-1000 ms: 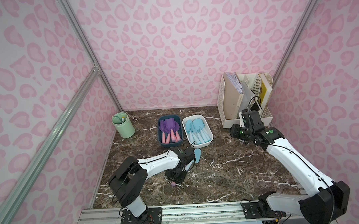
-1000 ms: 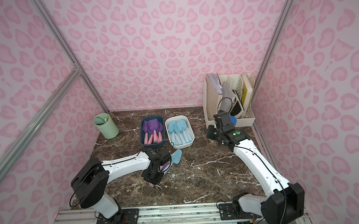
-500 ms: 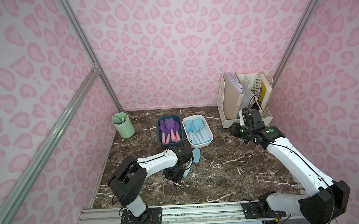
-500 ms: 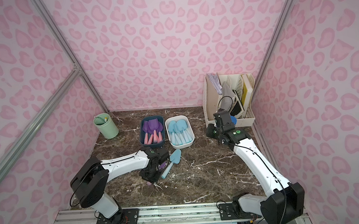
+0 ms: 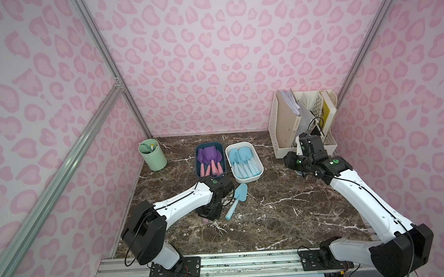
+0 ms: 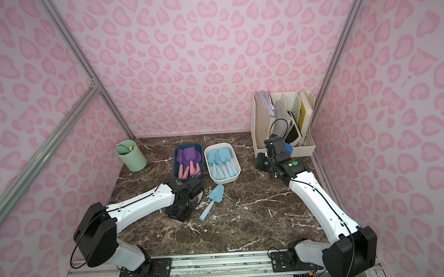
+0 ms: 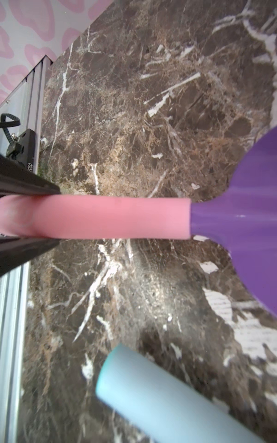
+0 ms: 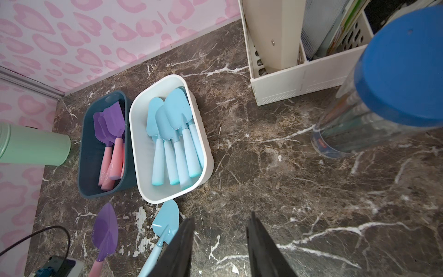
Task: Sort the small shovels by color and place them into the storage box
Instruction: Pick up the shovel from the center of the board, then place the shovel in the storage box.
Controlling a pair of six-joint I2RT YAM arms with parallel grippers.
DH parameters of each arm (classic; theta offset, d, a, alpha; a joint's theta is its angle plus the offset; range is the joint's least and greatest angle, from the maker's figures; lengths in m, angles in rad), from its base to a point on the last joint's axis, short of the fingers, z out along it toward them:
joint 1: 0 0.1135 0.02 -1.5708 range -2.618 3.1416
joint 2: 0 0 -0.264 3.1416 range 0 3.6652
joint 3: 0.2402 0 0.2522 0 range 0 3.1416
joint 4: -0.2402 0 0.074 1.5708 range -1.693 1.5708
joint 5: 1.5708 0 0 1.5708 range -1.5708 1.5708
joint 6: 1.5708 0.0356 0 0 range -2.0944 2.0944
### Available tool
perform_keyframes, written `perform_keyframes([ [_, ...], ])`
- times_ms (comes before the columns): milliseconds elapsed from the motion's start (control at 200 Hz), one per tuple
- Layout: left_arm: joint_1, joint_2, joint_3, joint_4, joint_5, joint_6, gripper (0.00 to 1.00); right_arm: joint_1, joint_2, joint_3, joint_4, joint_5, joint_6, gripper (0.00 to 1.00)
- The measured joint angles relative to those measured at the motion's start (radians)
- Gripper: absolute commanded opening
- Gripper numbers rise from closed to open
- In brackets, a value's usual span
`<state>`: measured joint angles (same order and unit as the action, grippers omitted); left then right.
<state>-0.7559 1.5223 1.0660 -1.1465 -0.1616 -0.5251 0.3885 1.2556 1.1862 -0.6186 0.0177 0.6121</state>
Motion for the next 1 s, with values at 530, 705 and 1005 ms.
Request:
perform_keyframes([
  [530, 0.205, 0.049, 0.502, -0.208, -0.004, -0.013, 0.27, -0.002, -0.055, -0.021, 0.000, -0.016, -0.010, 0.42],
  [705, 0.298, 0.187, 0.674, -0.219, 0.022, 0.012, 0.27, 0.000, -0.066, -0.029, -0.003, -0.030, -0.003, 0.42],
  [1005, 0.416, 0.427, 0.844, -0.185, 0.075, 0.031, 0.27, 0.000, -0.073, -0.037, -0.014, -0.032, -0.002, 0.41],
])
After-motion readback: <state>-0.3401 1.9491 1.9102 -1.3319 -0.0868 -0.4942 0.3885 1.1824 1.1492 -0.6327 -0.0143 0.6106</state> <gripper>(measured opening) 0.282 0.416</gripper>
